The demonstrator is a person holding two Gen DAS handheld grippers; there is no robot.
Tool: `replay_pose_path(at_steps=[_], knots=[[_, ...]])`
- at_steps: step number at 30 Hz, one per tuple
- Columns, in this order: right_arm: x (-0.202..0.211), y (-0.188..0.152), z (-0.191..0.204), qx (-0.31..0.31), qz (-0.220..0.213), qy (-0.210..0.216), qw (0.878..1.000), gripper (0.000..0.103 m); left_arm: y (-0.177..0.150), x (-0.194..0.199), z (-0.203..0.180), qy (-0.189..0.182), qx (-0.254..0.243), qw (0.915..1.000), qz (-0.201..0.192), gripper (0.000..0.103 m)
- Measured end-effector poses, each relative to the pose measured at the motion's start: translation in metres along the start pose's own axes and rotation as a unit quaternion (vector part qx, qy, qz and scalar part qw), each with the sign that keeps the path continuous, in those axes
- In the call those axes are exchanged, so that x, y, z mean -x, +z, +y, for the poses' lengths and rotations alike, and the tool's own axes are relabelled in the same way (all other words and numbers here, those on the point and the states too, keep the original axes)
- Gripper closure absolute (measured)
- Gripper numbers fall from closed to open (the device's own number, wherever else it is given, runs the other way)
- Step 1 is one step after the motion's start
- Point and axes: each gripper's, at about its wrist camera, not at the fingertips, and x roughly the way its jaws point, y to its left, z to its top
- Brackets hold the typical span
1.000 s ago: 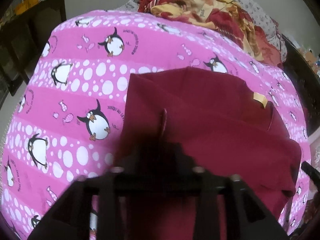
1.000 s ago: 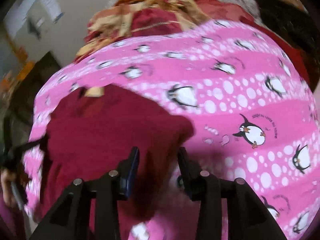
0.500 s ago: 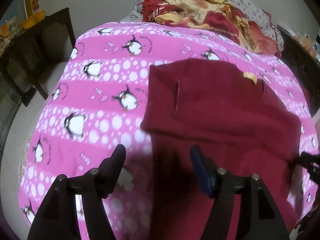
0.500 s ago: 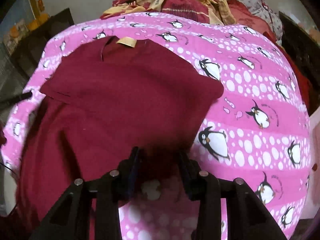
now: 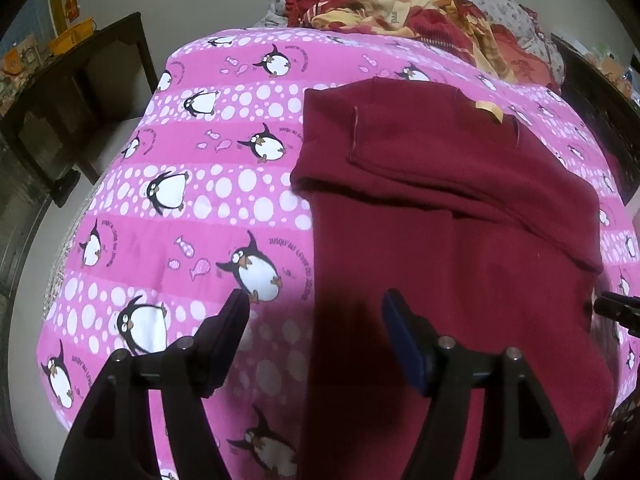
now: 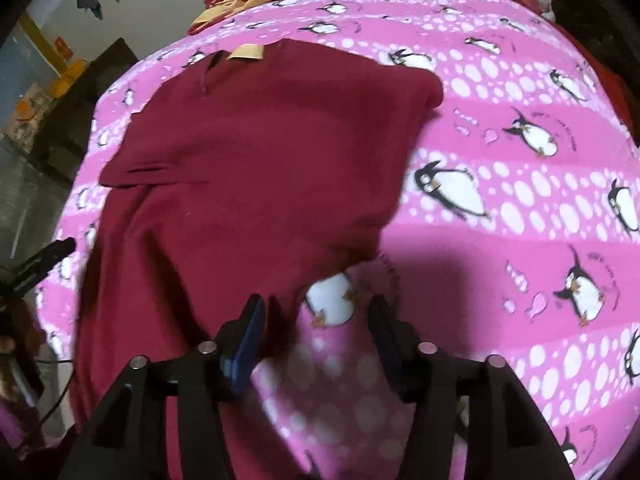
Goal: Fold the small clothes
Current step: 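Withdraw both open tools from the folded shirt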
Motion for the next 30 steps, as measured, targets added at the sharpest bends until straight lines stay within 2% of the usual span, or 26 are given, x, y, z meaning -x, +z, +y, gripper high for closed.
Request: replay_pose_path(at_steps=[5,15,16,17,18,19,20,24,28,30], knots=[[-0.008,-0.004,-0.001,-0.013,0.0,-0.003,1.0,0.041,-0.008,0.001,-0.003,-0.006,0.002,1.0,0.003,0.034],[-0.023,0.009,0.012,-0.017,-0.047,-0.008,0.999,0.04,-0.019,0.004,-0.001,-0.016,0.009,0.9997,0.017,0.033],[-0.025,0.01,0.014,-0.005,-0.052,-0.019,0.998,0.045,-0.02,0.005,0.0,-0.017,0.01,0.9996,0.018,0.033],[-0.025,0.011,0.016,0.005,-0.059,-0.04,0.997,0.063,-0.022,0.006,0.0,-0.018,0.011,0.9996,0.02,0.033],[-0.024,0.011,0.015,0.008,-0.063,-0.051,0.997,0.076,-0.023,0.008,0.001,-0.019,0.012,0.9995,0.021,0.033],[-0.022,0.011,0.012,0.005,-0.065,-0.04,0.997,0.092,-0.025,0.009,0.002,-0.021,0.013,0.9995,0.022,0.033],[-0.018,0.01,0.007,-0.003,-0.065,-0.024,0.998,0.095,-0.027,0.012,0.004,-0.023,0.015,0.9993,0.023,0.033],[-0.002,0.006,-0.002,0.001,-0.08,-0.028,0.996,0.096,-0.039,0.023,0.012,-0.037,0.019,0.9987,0.028,0.032],[-0.008,0.003,-0.001,0.003,-0.056,-0.028,0.998,0.095,-0.049,0.025,0.019,-0.044,0.023,0.9978,0.045,0.031],[0.001,-0.001,-0.001,-0.001,-0.053,-0.005,0.999,0.094,-0.057,0.028,0.025,-0.054,0.024,0.9968,0.054,0.031]])
